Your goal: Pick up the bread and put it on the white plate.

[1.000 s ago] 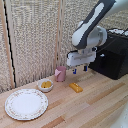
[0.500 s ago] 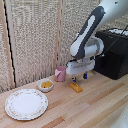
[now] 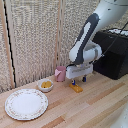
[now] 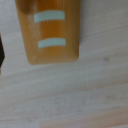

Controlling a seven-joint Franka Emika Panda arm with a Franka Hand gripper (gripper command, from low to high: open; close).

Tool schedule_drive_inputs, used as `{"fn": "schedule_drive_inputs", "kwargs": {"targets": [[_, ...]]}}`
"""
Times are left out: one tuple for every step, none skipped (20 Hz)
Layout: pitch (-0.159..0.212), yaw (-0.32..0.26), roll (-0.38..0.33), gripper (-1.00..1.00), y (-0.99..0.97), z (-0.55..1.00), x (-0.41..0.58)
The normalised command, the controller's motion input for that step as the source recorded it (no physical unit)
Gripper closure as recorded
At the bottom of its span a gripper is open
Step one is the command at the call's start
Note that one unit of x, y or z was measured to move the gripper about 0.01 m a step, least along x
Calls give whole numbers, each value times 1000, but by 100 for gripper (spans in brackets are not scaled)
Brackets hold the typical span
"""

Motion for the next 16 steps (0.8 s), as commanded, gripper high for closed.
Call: {"fn": "schedule_drive_inputs", "kwargs": {"targets": [[0, 15, 0, -100, 0, -197, 300], [0, 15, 0, -100, 0, -209, 280], [0, 12, 0, -100, 0, -214, 254], [0, 6, 0, -100, 0, -209, 229], [0, 2, 0, -100, 0, -169, 180], [0, 0, -15, -100, 0, -131, 140], [0, 0, -29, -100, 23, -97, 103], [0, 0, -40, 100, 43, -86, 60], [0, 0, -31, 100, 34, -57, 49], [0, 0, -16, 100, 3, -17, 20], [0, 0, -5, 100, 0, 0, 0], [0, 0, 0, 100, 0, 0, 0], [0, 0, 0, 100, 0, 0, 0], [0, 0, 0, 100, 0, 0, -43], [0, -3, 0, 100, 0, 34, -46], [0, -34, 0, 100, 0, 77, -60]]}}
